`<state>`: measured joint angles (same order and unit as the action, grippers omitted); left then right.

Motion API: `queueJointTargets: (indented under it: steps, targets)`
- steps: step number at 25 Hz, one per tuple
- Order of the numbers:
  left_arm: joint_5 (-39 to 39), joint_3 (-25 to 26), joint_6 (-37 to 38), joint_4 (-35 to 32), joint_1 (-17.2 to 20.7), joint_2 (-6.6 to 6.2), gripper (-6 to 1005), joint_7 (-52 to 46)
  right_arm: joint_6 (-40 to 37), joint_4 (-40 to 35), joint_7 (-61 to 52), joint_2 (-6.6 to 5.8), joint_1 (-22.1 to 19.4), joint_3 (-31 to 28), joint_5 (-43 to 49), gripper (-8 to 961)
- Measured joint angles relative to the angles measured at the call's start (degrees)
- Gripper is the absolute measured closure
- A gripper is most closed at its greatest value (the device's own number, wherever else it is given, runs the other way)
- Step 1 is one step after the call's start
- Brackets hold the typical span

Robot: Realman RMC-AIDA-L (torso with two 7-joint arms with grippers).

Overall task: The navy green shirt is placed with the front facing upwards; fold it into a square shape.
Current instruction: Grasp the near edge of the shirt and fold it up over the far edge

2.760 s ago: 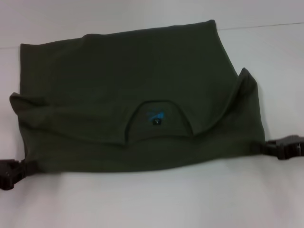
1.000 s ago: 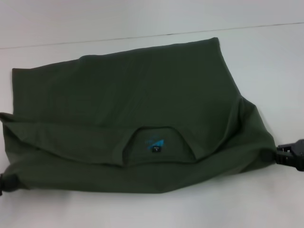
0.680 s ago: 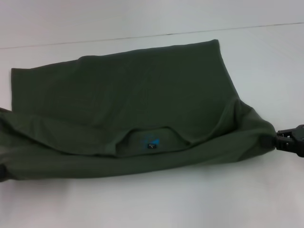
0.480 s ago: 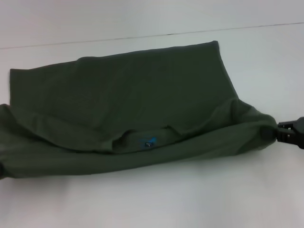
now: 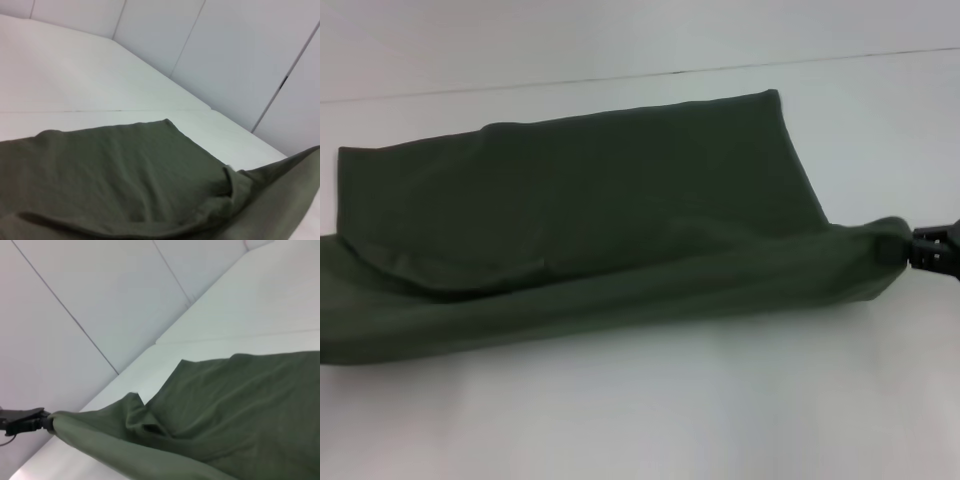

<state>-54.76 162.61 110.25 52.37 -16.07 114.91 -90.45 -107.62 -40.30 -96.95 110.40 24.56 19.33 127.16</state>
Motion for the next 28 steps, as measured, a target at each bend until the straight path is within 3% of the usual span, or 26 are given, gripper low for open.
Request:
queueJointTargets:
  steps: [4,20,28]
  targets:
    - [0.0,0.4,0.6,0.7,0.4,-0.08,939,0.1,-0.1,-0.4,-0.7,-0.17,0.5,0.3,-0.4,907]
    - [0.1,2.0,1.6,0.9,4.2,0.38,938,2.6,1.3,0.2,-0.2,1.25,4.5,4.0,-0.1,906]
    - [0.1,2.2,3.0,1.3,6.1,0.69,942,3.3,0.5,-0.3,0.4,1.47,2.3,4.5,-0.4,907]
